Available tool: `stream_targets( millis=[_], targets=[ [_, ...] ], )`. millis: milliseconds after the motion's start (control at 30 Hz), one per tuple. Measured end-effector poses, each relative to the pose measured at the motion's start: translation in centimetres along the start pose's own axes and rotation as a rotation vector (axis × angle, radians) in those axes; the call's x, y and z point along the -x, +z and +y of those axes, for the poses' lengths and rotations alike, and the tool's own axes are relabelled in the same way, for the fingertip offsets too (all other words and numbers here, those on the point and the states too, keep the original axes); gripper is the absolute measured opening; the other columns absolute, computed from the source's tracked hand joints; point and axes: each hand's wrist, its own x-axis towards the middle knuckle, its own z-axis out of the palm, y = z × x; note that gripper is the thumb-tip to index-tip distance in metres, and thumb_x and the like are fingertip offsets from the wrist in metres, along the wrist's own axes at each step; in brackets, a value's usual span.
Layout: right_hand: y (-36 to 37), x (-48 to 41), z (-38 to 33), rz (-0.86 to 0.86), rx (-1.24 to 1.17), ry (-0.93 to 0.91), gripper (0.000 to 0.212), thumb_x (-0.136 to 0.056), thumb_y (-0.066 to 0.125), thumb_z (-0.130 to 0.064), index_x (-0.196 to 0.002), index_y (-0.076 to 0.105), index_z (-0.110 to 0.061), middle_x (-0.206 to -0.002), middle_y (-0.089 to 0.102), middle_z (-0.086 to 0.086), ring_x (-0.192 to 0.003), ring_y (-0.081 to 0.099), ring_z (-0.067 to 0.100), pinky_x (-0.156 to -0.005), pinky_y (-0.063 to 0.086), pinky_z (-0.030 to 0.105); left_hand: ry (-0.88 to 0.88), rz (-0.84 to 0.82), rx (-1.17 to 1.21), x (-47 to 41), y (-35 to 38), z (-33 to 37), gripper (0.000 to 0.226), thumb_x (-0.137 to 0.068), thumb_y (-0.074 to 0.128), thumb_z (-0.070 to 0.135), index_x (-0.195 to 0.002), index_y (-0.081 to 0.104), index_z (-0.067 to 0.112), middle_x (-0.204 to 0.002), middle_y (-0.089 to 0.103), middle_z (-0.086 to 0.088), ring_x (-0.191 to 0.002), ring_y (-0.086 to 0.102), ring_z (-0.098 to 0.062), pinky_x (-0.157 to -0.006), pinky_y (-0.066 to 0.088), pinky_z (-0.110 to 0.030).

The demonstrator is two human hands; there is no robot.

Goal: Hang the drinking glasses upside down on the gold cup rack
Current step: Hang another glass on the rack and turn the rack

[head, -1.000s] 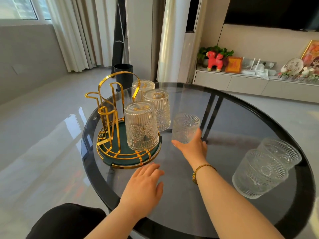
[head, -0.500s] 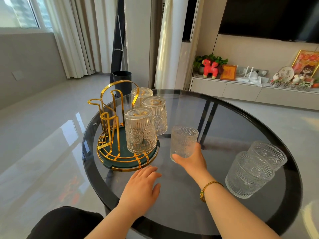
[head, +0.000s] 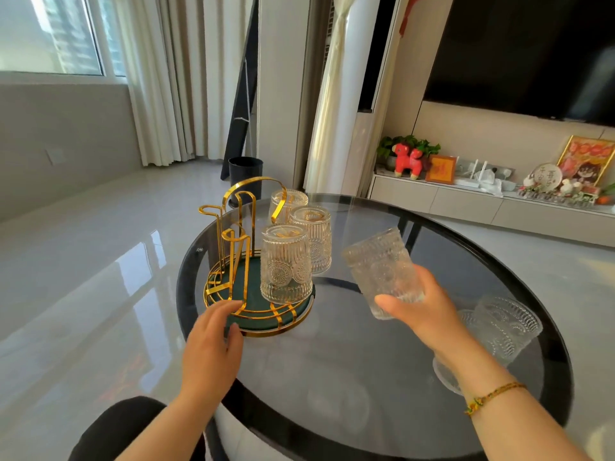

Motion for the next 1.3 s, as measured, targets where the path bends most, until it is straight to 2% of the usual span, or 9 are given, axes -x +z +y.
stream_targets(
  millis=[233,500,700,800,900,967,1100,1200,1300],
  targets=[
    [-1.8,-0.4,-2.4,0.095,-0.029,-0.031,0.046,-0.071,0.069,-0.013,-0.105,0.041,-0.026,-0.094,0.051,-0.012,-0.083,0.052,0.003,-0.061,0.04,0.021,-0.048,-0.278,-0.263,-3.5,-0.1,-3.8,0.052,-0.092,0.04,0.028,-0.138,0.017,0.019,-0.152,0.016,-0.004,-0.139,0.014,-0.024,-0.114,0.014,-0.041],
    [-1.7,-1.0,-3.9,0.068,-0.115,-0.081,0.037,-0.072,0.067,-0.009,-0.084,0.042,-0.035,-0.093,0.053,-0.008,-0.083,0.053,0.004,-0.063,0.04,0.021,0.032,-0.319,-0.379,-5.0,-0.5,-5.5,0.051,-0.092,0.041,0.029,-0.138,0.017,0.023,-0.153,0.015,-0.002,-0.139,0.016,-0.023,-0.114,0.017,-0.039],
    [-1.3,-2.1,-6.1,0.053,-0.115,-0.126,0.044,-0.069,0.069,-0.013,-0.089,0.036,-0.035,-0.105,0.05,0.002,-0.094,0.053,0.016,-0.076,0.042,0.028,0.124,-0.359,-0.516,-4.2,-0.9,-5.0,0.05,-0.094,0.032,0.034,-0.139,0.011,0.025,-0.153,0.012,0.0,-0.14,0.01,-0.021,-0.115,0.011,-0.035],
    [-1.2,-2.5,-7.3,0.034,-0.054,-0.146,0.049,-0.064,0.072,-0.018,-0.093,0.037,-0.035,-0.115,0.048,0.009,-0.101,0.052,0.022,-0.079,0.044,0.033,0.198,-0.323,-0.564,-2.6,-0.4,-4.4,0.048,-0.094,0.034,0.033,-0.138,0.018,0.023,-0.151,0.021,-0.002,-0.14,0.011,-0.021,-0.115,0.001,-0.038],
    [-1.1,-2.7,-8.6,0.023,0.018,-0.19,0.052,-0.061,0.074,-0.024,-0.095,0.036,-0.035,-0.116,0.048,0.008,-0.104,0.052,0.025,-0.081,0.045,0.037,0.255,-0.246,-0.614,-0.5,-0.4,-2.7,0.039,-0.095,0.027,0.031,-0.122,0.049,0.012,-0.128,0.056,-0.012,-0.129,0.035,-0.029,-0.113,-0.003,-0.043],
    [-0.8,-2.7,-9.6,0.008,0.05,-0.221,0.054,-0.059,0.074,-0.028,-0.096,0.035,-0.036,-0.116,0.049,0.008,-0.107,0.051,0.027,-0.087,0.046,0.042,0.259,-0.274,-0.62,0.1,-0.5,-1.7,0.066,-0.095,0.004,0.035,-0.104,0.064,0.01,-0.107,0.07,-0.01,-0.111,0.056,-0.03,-0.106,0.0,-0.041],
    [0.4,-3.2,-11.5,-0.038,0.103,-0.272,0.066,-0.053,0.075,-0.036,-0.106,0.035,-0.035,-0.116,0.048,0.005,-0.105,0.052,0.022,-0.086,0.047,0.038,0.248,-0.323,-0.637,0.2,-1.0,-1.2,0.078,-0.091,-0.008,0.04,-0.103,0.065,0.014,-0.105,0.071,-0.005,-0.105,0.061,-0.026,-0.106,-0.001,-0.039],
    [1.5,-3.9,-12.8,-0.091,0.164,-0.285,0.068,-0.052,0.076,-0.036,-0.108,0.037,-0.034,-0.119,0.047,0.003,-0.106,0.05,0.019,-0.087,0.044,0.033,0.236,-0.36,-0.515,-0.2,-1.1,-2.0,0.082,-0.083,-0.014,0.055,-0.126,0.045,0.016,-0.134,0.051,-0.008,-0.129,0.04,-0.025,-0.115,-0.005,-0.039],
    [2.6,-4.7,-14.3,-0.173,0.237,-0.306,0.06,-0.056,0.075,-0.033,-0.105,0.04,-0.033,-0.113,0.049,0.0,-0.102,0.051,0.016,-0.082,0.043,0.028,0.168,-0.261,-0.397,-1.3,-0.6,-3.8,0.05,-0.093,0.025,0.041,-0.138,0.015,0.021,-0.152,0.018,-0.003,-0.14,0.01,-0.018,-0.11,-0.009,-0.031]
  ],
)
